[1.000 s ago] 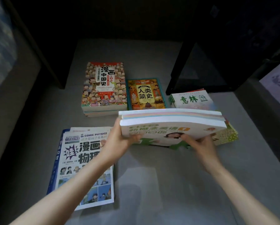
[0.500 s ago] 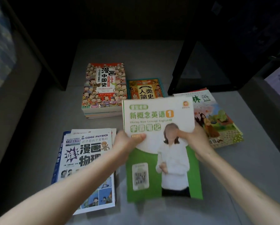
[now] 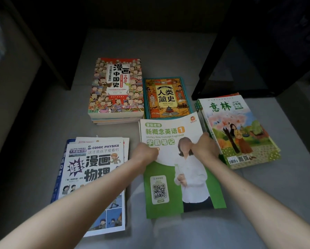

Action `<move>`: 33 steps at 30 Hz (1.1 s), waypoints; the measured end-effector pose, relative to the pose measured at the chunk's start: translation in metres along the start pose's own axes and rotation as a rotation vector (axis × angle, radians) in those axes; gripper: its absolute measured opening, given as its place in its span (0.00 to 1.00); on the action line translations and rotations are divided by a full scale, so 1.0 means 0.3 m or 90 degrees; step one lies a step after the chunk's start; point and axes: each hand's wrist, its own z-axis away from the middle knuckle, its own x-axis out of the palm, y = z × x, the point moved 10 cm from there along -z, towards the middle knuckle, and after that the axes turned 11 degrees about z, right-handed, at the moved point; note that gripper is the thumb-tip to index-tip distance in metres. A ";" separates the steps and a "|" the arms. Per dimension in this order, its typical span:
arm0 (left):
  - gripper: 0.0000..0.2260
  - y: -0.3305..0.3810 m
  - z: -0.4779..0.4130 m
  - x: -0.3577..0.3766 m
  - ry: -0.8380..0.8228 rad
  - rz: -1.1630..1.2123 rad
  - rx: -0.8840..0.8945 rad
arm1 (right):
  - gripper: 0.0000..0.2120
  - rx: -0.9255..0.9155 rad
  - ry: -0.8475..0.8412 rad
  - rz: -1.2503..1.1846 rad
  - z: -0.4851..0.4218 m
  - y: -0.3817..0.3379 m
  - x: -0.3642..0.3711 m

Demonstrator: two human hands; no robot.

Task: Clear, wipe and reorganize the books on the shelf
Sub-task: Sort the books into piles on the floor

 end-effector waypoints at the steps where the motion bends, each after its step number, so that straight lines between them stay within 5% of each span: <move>1: 0.07 0.001 0.003 0.001 -0.009 -0.039 -0.005 | 0.19 -0.001 -0.004 0.027 -0.004 -0.002 0.000; 6: 0.15 0.108 0.048 -0.058 0.007 -0.204 0.104 | 0.21 -0.066 0.061 0.195 0.013 -0.040 -0.039; 10: 0.17 0.173 0.109 -0.264 0.138 -0.214 0.255 | 0.25 -0.297 0.252 0.247 0.134 -0.182 -0.107; 15: 0.16 -0.005 0.151 -0.664 0.380 -0.291 0.190 | 0.18 -0.412 -0.087 -0.029 0.365 -0.367 0.032; 18: 0.13 -0.193 0.137 -0.780 0.356 -0.290 0.020 | 0.17 -0.440 -0.290 -0.052 0.500 -0.473 0.138; 23: 0.08 -0.328 0.156 -0.791 0.299 -0.132 -0.028 | 0.12 -0.359 -0.418 0.004 0.545 -0.549 0.355; 27: 0.09 -0.272 0.180 -0.742 0.307 -0.093 0.080 | 0.28 -0.201 -0.350 -0.088 0.515 -0.518 0.431; 33: 0.12 -0.303 0.167 -0.680 0.305 -0.165 0.051 | 0.23 -0.150 -0.265 -0.147 0.514 -0.438 0.397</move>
